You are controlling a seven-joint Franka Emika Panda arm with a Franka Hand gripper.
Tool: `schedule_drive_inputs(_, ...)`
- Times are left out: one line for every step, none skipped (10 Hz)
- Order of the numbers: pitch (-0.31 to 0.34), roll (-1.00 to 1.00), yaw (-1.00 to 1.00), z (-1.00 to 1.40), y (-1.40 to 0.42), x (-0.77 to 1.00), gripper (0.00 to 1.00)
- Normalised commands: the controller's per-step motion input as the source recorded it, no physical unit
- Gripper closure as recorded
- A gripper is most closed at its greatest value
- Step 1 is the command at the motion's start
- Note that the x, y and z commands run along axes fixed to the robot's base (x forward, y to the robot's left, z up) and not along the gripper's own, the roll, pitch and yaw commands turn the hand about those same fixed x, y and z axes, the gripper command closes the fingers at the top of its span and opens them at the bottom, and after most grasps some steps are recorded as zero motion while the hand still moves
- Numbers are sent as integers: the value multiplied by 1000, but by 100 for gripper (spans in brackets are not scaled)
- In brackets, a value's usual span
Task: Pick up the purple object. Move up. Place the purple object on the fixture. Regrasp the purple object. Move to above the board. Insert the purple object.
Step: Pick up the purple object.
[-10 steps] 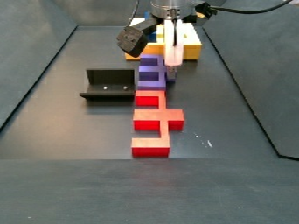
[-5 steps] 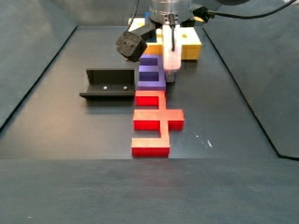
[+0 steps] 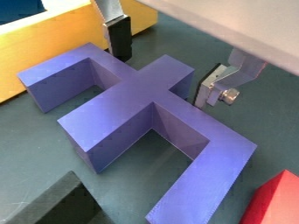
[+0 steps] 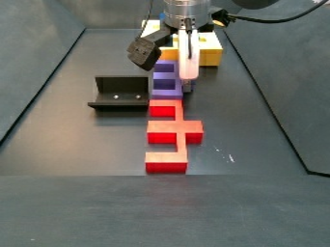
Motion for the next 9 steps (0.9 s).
schedule_drive_inputs(24,66,40,-23,0,3,0)
schedule_drive_inputs(0,0,0,0,0,0,0)
schedule_drive_inputs(0,0,0,0,0,0,100)
schedule_drive_inputs(0,0,0,0,0,0,100)
schedule_drive_inputs(0,0,0,0,0,0,100)
schedule_drive_inputs(0,0,0,0,0,0,100)
schedule_drive_inputs(0,0,0,0,0,0,100)
schedule_drive_inputs(0,0,0,0,0,0,100)
schedule_drive_inputs(0,0,0,0,0,0,100)
